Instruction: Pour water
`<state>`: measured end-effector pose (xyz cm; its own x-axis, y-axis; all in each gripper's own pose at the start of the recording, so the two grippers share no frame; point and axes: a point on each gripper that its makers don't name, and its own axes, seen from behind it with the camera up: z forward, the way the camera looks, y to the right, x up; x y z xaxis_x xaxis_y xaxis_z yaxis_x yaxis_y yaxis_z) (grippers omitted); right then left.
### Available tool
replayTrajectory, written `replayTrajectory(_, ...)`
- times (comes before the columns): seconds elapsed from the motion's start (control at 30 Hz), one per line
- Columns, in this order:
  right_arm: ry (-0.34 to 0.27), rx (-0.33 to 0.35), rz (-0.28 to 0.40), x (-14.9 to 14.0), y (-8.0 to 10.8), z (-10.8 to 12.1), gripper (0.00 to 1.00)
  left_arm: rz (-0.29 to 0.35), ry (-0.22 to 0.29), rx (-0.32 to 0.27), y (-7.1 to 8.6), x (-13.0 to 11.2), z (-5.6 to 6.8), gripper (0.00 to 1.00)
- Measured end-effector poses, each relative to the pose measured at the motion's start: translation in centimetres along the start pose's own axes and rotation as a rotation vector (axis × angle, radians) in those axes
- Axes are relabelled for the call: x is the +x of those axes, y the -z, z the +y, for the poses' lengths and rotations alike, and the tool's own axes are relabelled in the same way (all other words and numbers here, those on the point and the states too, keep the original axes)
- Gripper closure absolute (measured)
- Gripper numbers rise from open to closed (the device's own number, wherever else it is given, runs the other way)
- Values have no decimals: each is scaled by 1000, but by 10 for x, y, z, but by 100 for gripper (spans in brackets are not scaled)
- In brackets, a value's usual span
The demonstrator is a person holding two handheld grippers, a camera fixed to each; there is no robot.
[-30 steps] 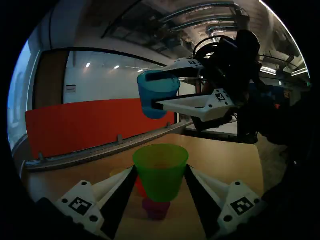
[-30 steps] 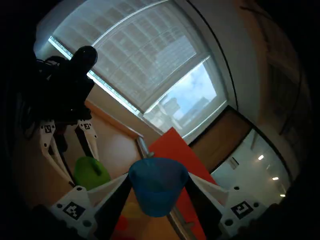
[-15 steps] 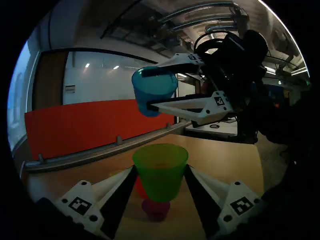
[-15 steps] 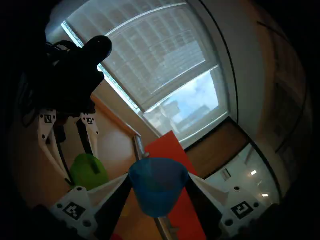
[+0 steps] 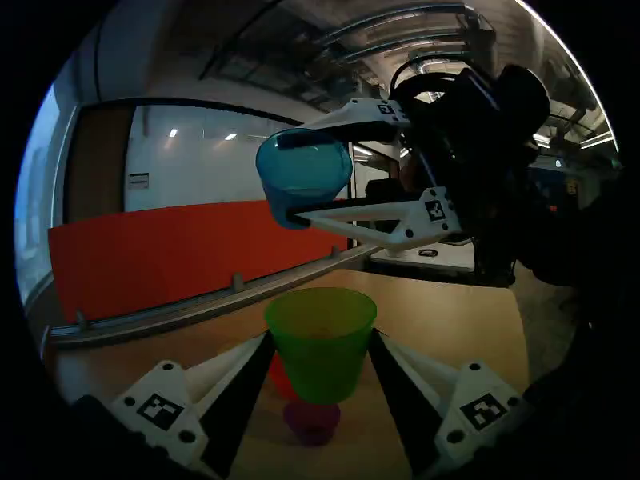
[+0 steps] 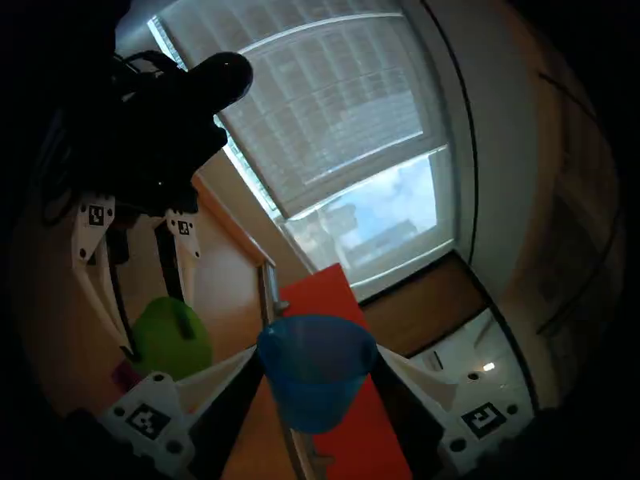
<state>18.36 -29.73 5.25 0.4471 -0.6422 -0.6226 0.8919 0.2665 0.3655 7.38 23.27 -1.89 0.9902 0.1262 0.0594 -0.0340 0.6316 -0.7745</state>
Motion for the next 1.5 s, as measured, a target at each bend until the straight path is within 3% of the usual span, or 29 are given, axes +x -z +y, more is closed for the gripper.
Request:
replayTrajectory(0.67,149,-33,-7,2,-1,6,9,-1,-9,-11,-1,2,5,17)
replayTrajectory(1.5,218,-77,-9,1,1,20,10,-3,-8,-18,-1,0,7,17)
